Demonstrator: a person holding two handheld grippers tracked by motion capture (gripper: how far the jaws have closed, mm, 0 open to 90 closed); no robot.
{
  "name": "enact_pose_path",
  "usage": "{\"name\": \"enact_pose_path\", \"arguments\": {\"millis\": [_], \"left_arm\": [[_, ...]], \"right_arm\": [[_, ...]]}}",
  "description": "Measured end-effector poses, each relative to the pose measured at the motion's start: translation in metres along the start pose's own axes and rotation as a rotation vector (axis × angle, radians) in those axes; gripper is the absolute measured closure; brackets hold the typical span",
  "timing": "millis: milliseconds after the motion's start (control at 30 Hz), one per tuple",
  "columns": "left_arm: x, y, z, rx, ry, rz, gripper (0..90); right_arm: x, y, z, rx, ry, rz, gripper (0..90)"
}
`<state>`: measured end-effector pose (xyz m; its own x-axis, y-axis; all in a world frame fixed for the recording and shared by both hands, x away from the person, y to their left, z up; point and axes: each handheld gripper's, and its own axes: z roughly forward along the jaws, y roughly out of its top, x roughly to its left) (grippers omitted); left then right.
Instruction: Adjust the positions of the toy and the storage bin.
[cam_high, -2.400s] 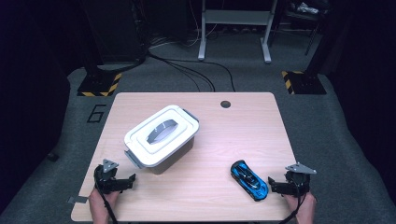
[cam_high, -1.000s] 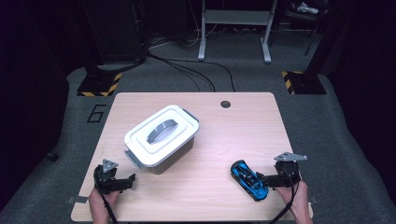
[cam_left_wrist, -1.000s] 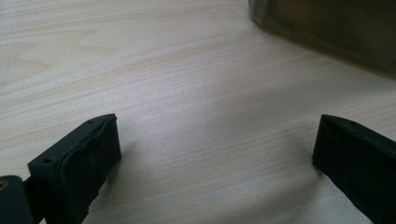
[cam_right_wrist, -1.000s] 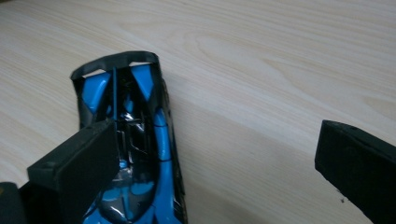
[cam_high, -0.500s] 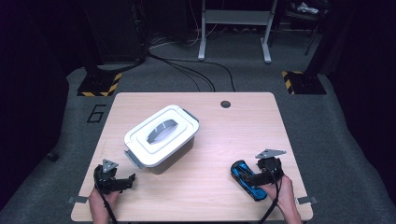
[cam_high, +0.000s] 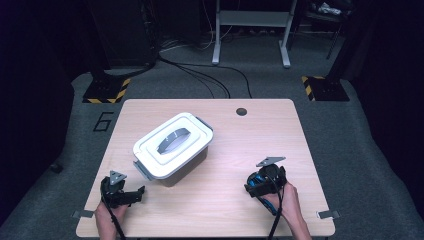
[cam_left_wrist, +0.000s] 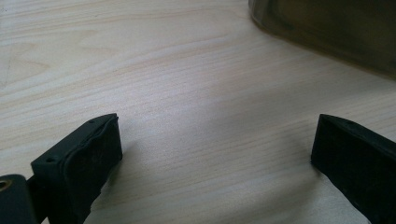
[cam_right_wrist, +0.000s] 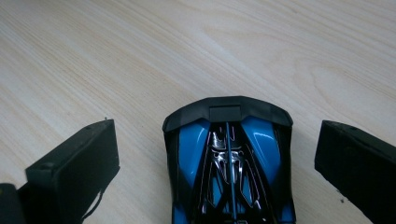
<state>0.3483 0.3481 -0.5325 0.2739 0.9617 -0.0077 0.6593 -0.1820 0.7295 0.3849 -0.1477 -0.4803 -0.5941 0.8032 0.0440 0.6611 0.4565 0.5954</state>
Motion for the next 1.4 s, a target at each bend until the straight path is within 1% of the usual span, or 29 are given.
{"name": "enact_pose_path", "arguments": {"millis": [33, 133, 167, 267, 300, 333, 400, 433, 467, 533, 700, 767, 800, 900, 1000, 1033, 1167, 1200, 1233, 1267, 1333, 1367, 1400], "left_arm": [[0.0, 0.0, 0.0, 0.003, -0.002, 0.0, 1.8], [0.0, 0.0, 0.0, 0.003, -0.001, 0.0, 2.0], [0.0, 0.0, 0.0, 0.005, -0.002, 0.001, 1.9], [0.0, 0.0, 0.0, 0.0, 0.001, -0.001, 1.9], [0.0, 0.0, 0.0, 0.005, -0.002, 0.001, 2.0], [0.0, 0.0, 0.0, 0.005, -0.002, 0.001, 2.0], [0.0, 0.0, 0.0, 0.001, 0.0, 0.0, 2.0], [0.0, 0.0, 0.0, 0.001, 0.0, 0.0, 2.0], [0.0, 0.0, 0.0, 0.005, -0.002, 0.001, 2.0], [0.0, 0.0, 0.0, 0.001, 0.0, 0.0, 2.0], [0.0, 0.0, 0.0, 0.003, 0.0, 0.001, 2.0], [0.0, 0.0, 0.0, 0.003, 0.0, 0.001, 2.0], [0.0, 0.0, 0.0, 0.004, -0.001, 0.001, 2.0], [0.0, 0.0, -0.001, 0.006, -0.001, 0.001, 2.0], [0.0, 0.0, -0.001, 0.006, -0.003, 0.001, 2.0], [0.0, 0.0, -0.001, 0.006, -0.003, 0.001, 2.0], [0.0, 0.0, 0.0, 0.005, -0.002, 0.001, 2.0], [0.0, 0.0, 0.0, 0.005, -0.002, 0.001, 2.1], [0.0, 0.0, 0.0, 0.0, 0.001, 0.0, 2.1], [0.0, 0.0, 0.0, 0.005, -0.002, 0.001, 2.1], [0.0, 0.0, 0.0, 0.0, 0.001, -0.001, 2.1], [0.0, 0.0, 0.0, 0.005, -0.002, 0.001, 2.1], [0.0, 0.0, 0.0, 0.003, -0.001, 0.0, 2.1]], "right_arm": [[0.0, 0.001, 0.002, 0.004, -0.005, -0.005, 0.0], [0.0, 0.004, 0.008, 0.02, -0.008, 0.001, 0.9], [0.0, 0.005, 0.01, 0.027, -0.021, 0.003, 3.3], [-0.001, 0.007, 0.015, 0.045, -0.029, 0.007, 10.9], [-0.001, 0.007, 0.017, 0.049, -0.029, 0.003, 13.9], [-0.001, 0.007, 0.018, 0.053, -0.035, 0.004, 14.2], [-0.001, 0.008, 0.02, 0.062, -0.033, 0.008, 18.6], [-0.001, 0.008, 0.021, 0.068, -0.045, 0.009, 20.6], [-0.001, 0.008, 0.021, 0.068, -0.046, 0.004, 21.9], [-0.001, 0.008, 0.022, 0.073, -0.052, 0.002, 22.7], [0.0, 0.008, 0.022, 0.062, -0.058, 0.0, 23.6], [0.0, 0.007, 0.02, 0.052, -0.061, -0.001, 23.7], [0.0, 0.007, 0.019, 0.048, -0.059, 0.008, 23.8], [-0.001, 0.006, 0.015, 0.027, -0.056, 0.002, 23.9], [-0.001, 0.005, 0.009, 0.005, -0.052, 0.016, 24.0], [-0.002, 0.004, 0.007, -0.012, -0.054, 0.014, 24.0], [-0.002, 0.002, -0.006, -0.054, -0.045, 0.031, 24.1], [-0.002, 0.001, -0.01, -0.077, -0.044, 0.033, 24.1], [-0.001, 0.001, -0.015, -0.09, -0.047, 0.034, 24.1], [-0.001, 0.001, -0.018, -0.1, -0.049, 0.036, 24.1], [0.0, 0.0, -0.028, -0.129, -0.047, 0.051, 24.1], [0.0, 0.0, -0.032, -0.143, -0.049, 0.034, 24.2], [0.0, -0.001, -0.035, -0.152, -0.049, 0.036, 24.2]]}}
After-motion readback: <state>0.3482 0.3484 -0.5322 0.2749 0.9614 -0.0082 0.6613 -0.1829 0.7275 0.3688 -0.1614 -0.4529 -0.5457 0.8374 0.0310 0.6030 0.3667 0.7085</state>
